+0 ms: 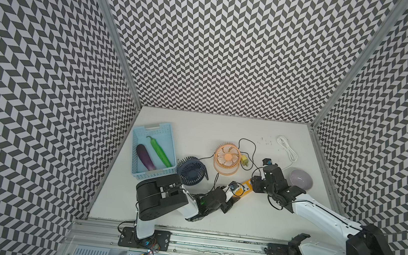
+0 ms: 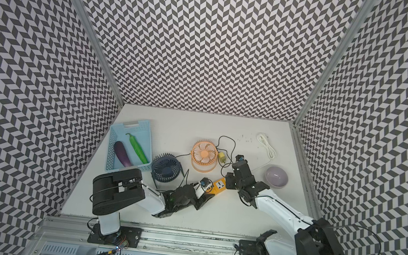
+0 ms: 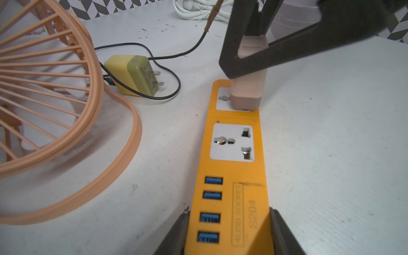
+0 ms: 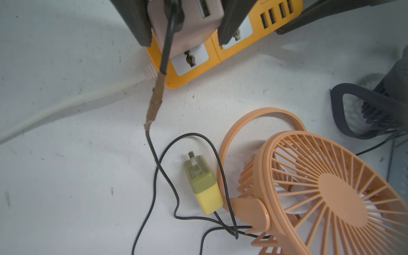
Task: Unplug the desk fan from the power strip
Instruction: Remove the plug from the socket.
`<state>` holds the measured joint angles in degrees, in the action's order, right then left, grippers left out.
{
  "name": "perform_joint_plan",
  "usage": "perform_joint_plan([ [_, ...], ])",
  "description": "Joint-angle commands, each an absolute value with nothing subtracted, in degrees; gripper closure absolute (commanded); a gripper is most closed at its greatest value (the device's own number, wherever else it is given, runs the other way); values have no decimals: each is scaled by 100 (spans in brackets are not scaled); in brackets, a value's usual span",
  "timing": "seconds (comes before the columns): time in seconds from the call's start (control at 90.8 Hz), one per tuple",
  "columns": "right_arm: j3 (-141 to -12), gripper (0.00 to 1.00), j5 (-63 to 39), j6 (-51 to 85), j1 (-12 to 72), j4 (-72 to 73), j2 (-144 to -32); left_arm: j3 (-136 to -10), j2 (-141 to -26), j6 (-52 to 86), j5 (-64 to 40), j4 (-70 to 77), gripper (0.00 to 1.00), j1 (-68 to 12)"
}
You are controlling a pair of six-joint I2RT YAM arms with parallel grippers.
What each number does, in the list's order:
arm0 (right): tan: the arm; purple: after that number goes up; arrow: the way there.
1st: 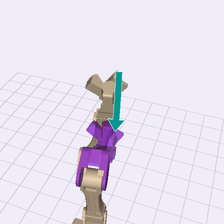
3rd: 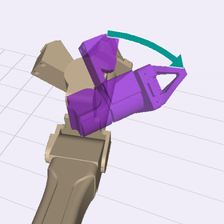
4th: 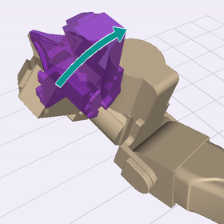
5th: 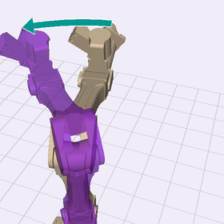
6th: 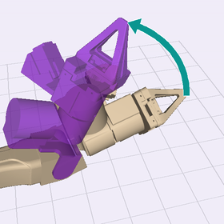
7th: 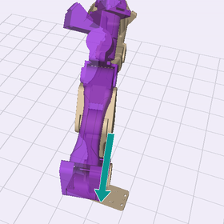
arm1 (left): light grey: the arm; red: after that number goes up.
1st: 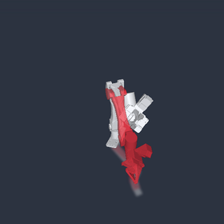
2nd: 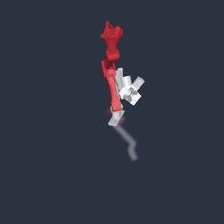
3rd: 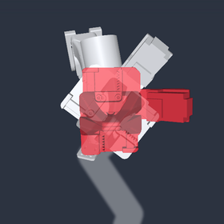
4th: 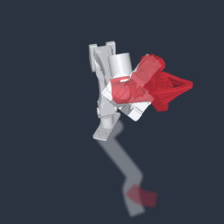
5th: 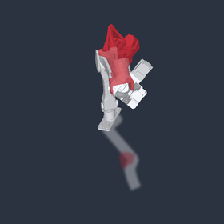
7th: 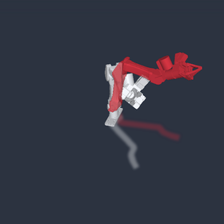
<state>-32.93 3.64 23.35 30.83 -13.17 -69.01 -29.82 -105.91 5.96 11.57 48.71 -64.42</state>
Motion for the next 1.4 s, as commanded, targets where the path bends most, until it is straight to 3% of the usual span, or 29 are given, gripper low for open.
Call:
perform_joint_plan([
  [0.0, -3242, 70, -3, 2379, 3091, -648, -6722, -2953, -10794, 547, 941, 4228, 69, -6504],
  [0.33, -3234, 71, 464, 2300, 3896, -588, -6722, -2990, -10855, 562, 942, 4237, 68, -6498],
  [0.463, -3232, 72, 630, 2396, 3811, -553, -6678, -2980, -10843, 564, 982, 4214, 69, -6504],
  [0.705, -3197, 73, -232, 2473, 2942, -465, -6699, -2971, -10814, 558, 997, 4192, 69, -6507],
  [0.881, -3237, 73, -292, 2376, 3005, -473, -6662, -2984, -10828, 553, 987, 4201, 69, -6512],
  [1.124, -3287, 74, 335, 2318, 3853, -542, -6754, -3012, -10871, 553, 980, 4210, 69, -6508],
  [1.388, -3241, 75, 235, 2464, 3559, -565, -6698, -2990, -10866, 554, 993, 4210, 69, -6508],
])
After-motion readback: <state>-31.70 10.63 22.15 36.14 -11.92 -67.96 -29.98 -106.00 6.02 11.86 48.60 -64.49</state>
